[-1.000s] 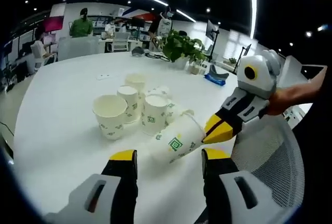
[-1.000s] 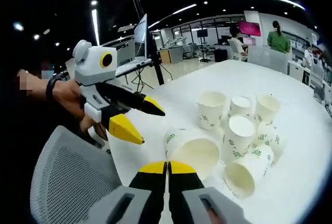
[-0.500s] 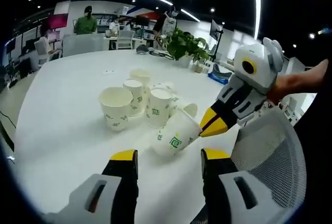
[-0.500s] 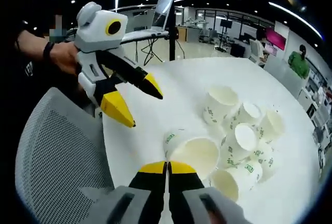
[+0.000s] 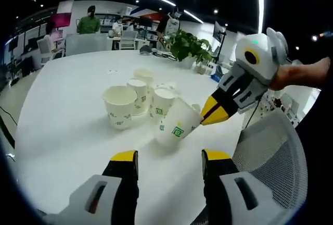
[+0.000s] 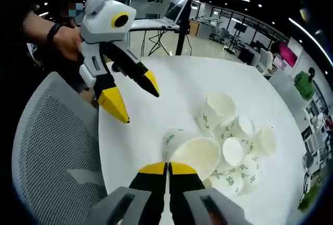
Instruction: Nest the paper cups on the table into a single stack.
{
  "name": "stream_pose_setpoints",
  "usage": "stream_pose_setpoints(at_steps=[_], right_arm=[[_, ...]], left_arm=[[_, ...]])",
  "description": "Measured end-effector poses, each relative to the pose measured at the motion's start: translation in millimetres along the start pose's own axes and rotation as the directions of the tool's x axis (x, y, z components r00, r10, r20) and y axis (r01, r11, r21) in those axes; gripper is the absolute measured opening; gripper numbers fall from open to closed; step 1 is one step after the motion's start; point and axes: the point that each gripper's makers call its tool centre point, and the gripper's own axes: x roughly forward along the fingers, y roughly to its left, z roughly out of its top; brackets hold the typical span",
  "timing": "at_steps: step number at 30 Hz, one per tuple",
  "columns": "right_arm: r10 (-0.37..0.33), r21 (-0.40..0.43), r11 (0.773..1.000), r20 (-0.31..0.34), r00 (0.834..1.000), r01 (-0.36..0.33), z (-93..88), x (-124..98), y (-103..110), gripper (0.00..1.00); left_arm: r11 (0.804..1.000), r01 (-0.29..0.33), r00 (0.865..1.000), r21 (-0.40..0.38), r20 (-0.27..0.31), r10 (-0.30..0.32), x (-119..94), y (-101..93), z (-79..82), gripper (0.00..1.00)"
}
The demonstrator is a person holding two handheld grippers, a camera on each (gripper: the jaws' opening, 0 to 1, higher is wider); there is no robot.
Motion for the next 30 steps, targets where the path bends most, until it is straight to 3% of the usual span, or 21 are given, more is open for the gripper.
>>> stream_pose_setpoints(at_steps=[4, 16, 30], right_arm=[[0.007, -0.065, 0.998, -0.065, 0.998, -0.011, -6.0, 3, -2, 0.00], [0.015, -0.117, 0.993, -0.114, 0.993, -0.028, -7.1, 11, 1, 0.00], [0.001, -0.132, 0.991, -0.094, 0.996, -0.013, 6.5, 10, -1, 0.03]], left_arm=[[1.000, -0.001, 1.000, -0.005, 0.002, 0.001, 0, 0.7, -1.1, 0.47], [1.000, -0.010, 1.000, -0.008, -0.003, 0.010, -2, 0.3, -7.9, 0.47], [1.000, -0.015, 1.000, -0.018, 0.005, 0.015, -1, 1.2, -6.7, 0.47]])
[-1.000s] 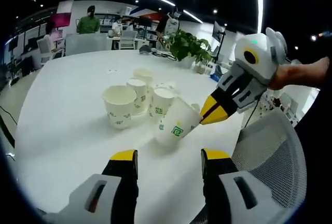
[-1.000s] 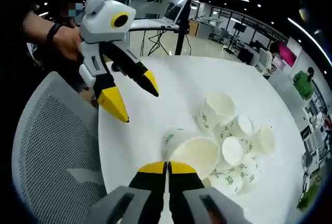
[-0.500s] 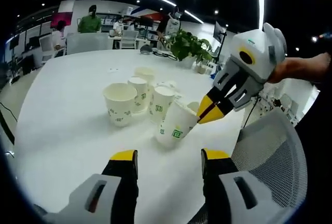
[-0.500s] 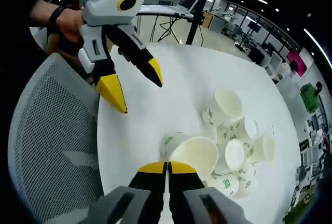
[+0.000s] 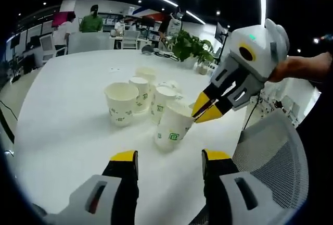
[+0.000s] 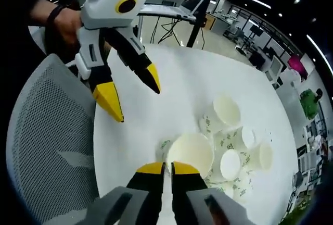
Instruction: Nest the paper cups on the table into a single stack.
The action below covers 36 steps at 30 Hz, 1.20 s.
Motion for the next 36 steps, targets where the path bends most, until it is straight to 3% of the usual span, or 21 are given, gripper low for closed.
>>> stream_pose_setpoints(at_steps=[11, 20, 24, 30, 33, 36], right_arm=[[-0.007, 0.060, 0.998, 0.052, 0.999, 0.004, 10.4, -4, -3, 0.07], [-0.066, 0.164, 0.986, 0.144, 0.987, 0.041, 18.2, -15, -24, 0.16], [-0.129, 0.267, 0.961, 0.183, 0.975, 0.077, 18.7, -24, -45, 0.21], [-0.212, 0.368, 0.919, 0.171, 0.962, 0.137, 9.9, -29, -73, 0.34], [-0.239, 0.412, 0.898, 0.158, 0.958, 0.156, 4.0, -27, -82, 0.36], [-0.270, 0.486, 0.857, 0.136, 0.953, 0.173, -5.6, -20, -98, 0.39]], left_arm=[[1.000, -0.005, 1.000, -0.007, -0.001, 0.005, 0, 4.0, -3.6, 0.47], [1.000, -0.009, 1.000, -0.011, 0.000, 0.009, 0, 2.2, -3.8, 0.48], [1.000, -0.014, 1.000, -0.015, 0.003, 0.014, 0, 1.2, -3.5, 0.50], [1.000, -0.017, 1.000, -0.015, 0.005, 0.017, 0, -1.1, -3.6, 0.51], [1.000, -0.019, 1.000, -0.019, 0.007, 0.019, 0, 0.3, -3.5, 0.51], [1.000, -0.020, 1.000, -0.023, 0.010, 0.020, 0, 0.4, -3.4, 0.51]])
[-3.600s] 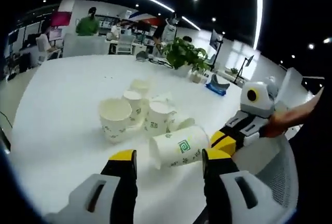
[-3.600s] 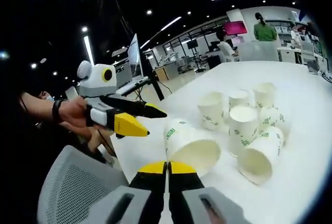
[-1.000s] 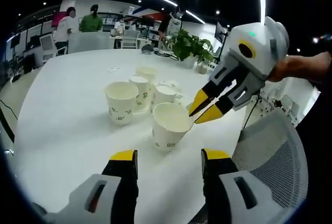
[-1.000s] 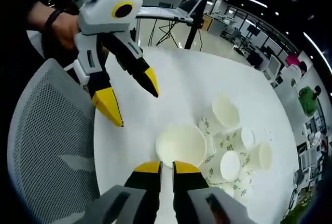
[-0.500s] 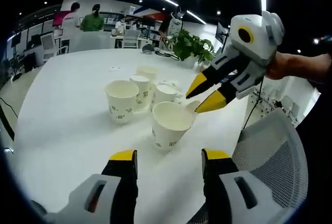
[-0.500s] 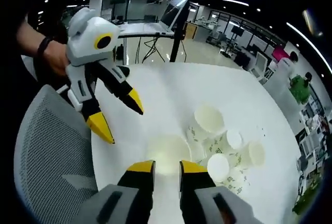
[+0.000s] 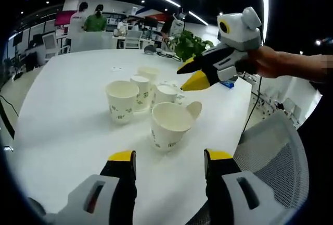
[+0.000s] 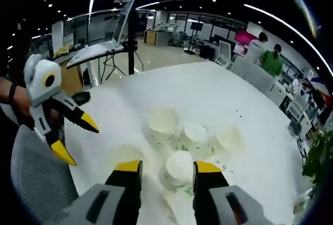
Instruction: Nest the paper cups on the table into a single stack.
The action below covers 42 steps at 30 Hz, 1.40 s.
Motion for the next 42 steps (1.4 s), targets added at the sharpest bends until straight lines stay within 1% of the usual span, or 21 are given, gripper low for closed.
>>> stream_pose_setpoints(at_steps=[3, 4, 7, 9, 13, 15, 16, 19, 21, 22, 24, 25, 27, 29, 31, 33, 38, 41, 42], right_arm=[[-0.025, 0.083, 0.996, 0.006, 1.000, 0.024, -0.6, 7, -12, 0.41], [-0.025, 0.105, 0.994, 0.003, 1.000, 0.024, -0.7, 5, -14, 0.41], [-0.021, 0.130, 0.991, -0.009, 1.000, 0.022, -4.0, 14, -20, 0.44], [-0.017, 0.131, 0.991, -0.024, 1.000, 0.020, -7.3, 24, -22, 0.45], [-0.009, 0.127, 0.992, -0.057, 0.998, 0.016, -13.5, 27, -13, 0.46], [-0.006, 0.125, 0.992, -0.073, 0.997, 0.015, -19.8, 38, -12, 0.47], [-0.003, 0.122, 0.992, -0.078, 0.997, 0.012, -20.0, 40, -12, 0.47], [0.001, 0.111, 0.994, -0.095, 0.995, 0.009, -23.2, 42, -9, 0.47], [-0.012, 0.097, 0.995, -0.094, 0.995, 0.021, -23.4, 40, -8, 0.46], [-0.019, 0.085, 0.996, -0.102, 0.995, 0.028, -26.1, 44, -10, 0.44], [-0.011, 0.087, 0.996, -0.115, 0.993, 0.021, -29.5, 49, -11, 0.43], [-0.009, 0.092, 0.996, -0.117, 0.993, 0.020, -30.3, 49, -11, 0.42], [-0.006, 0.103, 0.995, -0.116, 0.993, 0.018, -27.9, 44, -11, 0.36], [0.001, 0.113, 0.994, -0.103, 0.995, 0.010, -27.2, 46, -9, 0.35], [0.008, 0.101, 0.995, -0.101, 0.995, 0.002, -27.0, 44, -6, 0.35], [0.008, 0.092, 0.996, -0.098, 0.995, 0.001, -26.4, 45, -7, 0.35], [0.000, 0.105, 0.994, -0.080, 0.997, 0.008, -25.7, 44, -13, 0.35], [-0.005, 0.106, 0.994, -0.062, 0.998, 0.012, -21.2, 36, -15, 0.35], [-0.010, 0.109, 0.994, -0.049, 0.999, 0.016, -15.7, 30, -17, 0.35]], left_arm=[[1.000, -0.002, 1.000, 0.000, 0.002, 0.002, 0, -0.2, 0.1, 0.51], [1.000, -0.002, 1.000, 0.000, 0.002, 0.002, 0, -0.2, 0.2, 0.51], [1.000, -0.006, 1.000, 0.002, 0.000, 0.006, -1, 0.2, -0.7, 0.51], [1.000, -0.005, 1.000, 0.000, 0.001, 0.005, -1, -0.5, -0.8, 0.51], [1.000, -0.009, 1.000, -0.003, 0.002, 0.009, -1, -2.0, -0.9, 0.51], [1.000, -0.011, 1.000, -0.006, 0.004, 0.011, -1, -2.0, -0.6, 0.50], [1.000, -0.013, 1.000, -0.007, 0.005, 0.013, -1, -1.8, -0.6, 0.50], [1.000, -0.019, 1.000, -0.008, 0.004, 0.019, -2, -1.1, -1.1, 0.50], [1.000, -0.021, 1.000, -0.012, 0.005, 0.022, -4, -1.0, -1.2, 0.50], [1.000, -0.023, 1.000, -0.015, 0.006, 0.023, -4, -0.9, -1.4, 0.50], [0.999, -0.026, 1.000, -0.018, 0.006, 0.026, -5, 0.6, -1.9, 0.50], [0.999, -0.027, 1.000, -0.019, 0.006, 0.027, -5, 1.0, -2.1, 0.50], [0.999, -0.028, 1.000, -0.021, 0.004, 0.029, -5, 1.0, -3.0, 0.50], [0.999, -0.028, 1.000, -0.023, 0.005, 0.028, -5, 0.7, -3.1, 0.49], [0.999, -0.028, 1.000, -0.024, 0.004, 0.028, -5, 1.4, -3.6, 0.49], [0.999, -0.027, 1.000, -0.024, 0.004, 0.027, -4, 1.0, -3.5, 0.49], [0.999, -0.022, 1.000, -0.025, 0.005, 0.022, -2, 0.4, -1.7, 0.49], [0.999, -0.021, 1.000, -0.029, 0.009, 0.021, -1, 0.7, -0.2, 0.49], [0.999, -0.020, 1.000, -0.030, 0.011, 0.021, -1, 1.1, 0.5, 0.49]])
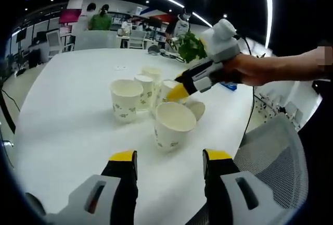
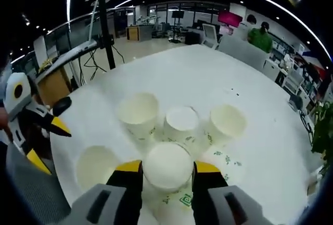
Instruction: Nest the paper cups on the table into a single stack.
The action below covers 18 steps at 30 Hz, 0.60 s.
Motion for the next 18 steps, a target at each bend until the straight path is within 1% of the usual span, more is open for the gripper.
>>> stream_pose_setpoints(at_steps=[3, 4, 9, 13, 17, 18], right_arm=[[-0.001, 0.007, 1.000, 0.025, 1.000, 0.001, 6.1, -5, 0, 0.35], [-0.002, 0.004, 1.000, 0.034, 0.999, 0.002, 8.3, -10, 0, 0.35], [0.001, -0.016, 1.000, 0.059, 0.998, 0.000, 16.3, -21, 1, 0.35], [0.006, -0.020, 1.000, 0.084, 0.996, -0.004, 23.8, -29, 0, 0.35], [0.021, -0.037, 0.999, 0.105, 0.994, -0.017, 33.0, -38, 5, 0.35], [0.030, -0.040, 0.999, 0.113, 0.993, -0.026, 36.3, -46, 12, 0.35]], left_arm=[[1.000, 0.002, 1.000, -0.005, 0.004, -0.002, 1, 1.1, 1.5, 0.49], [1.000, 0.002, 1.000, -0.008, 0.006, -0.002, 1, 1.5, 2.4, 0.49], [1.000, 0.002, 1.000, -0.029, 0.027, -0.002, 4, 4.9, 8.6, 0.49], [0.999, 0.006, 0.999, -0.038, 0.040, -0.005, 6, 1.8, 13.9, 0.48], [0.999, 0.011, 0.999, -0.043, 0.049, -0.009, 9, 1.5, 18.2, 0.48], [0.999, 0.015, 0.998, -0.046, 0.054, -0.013, 9, 0.8, 20.6, 0.48]])
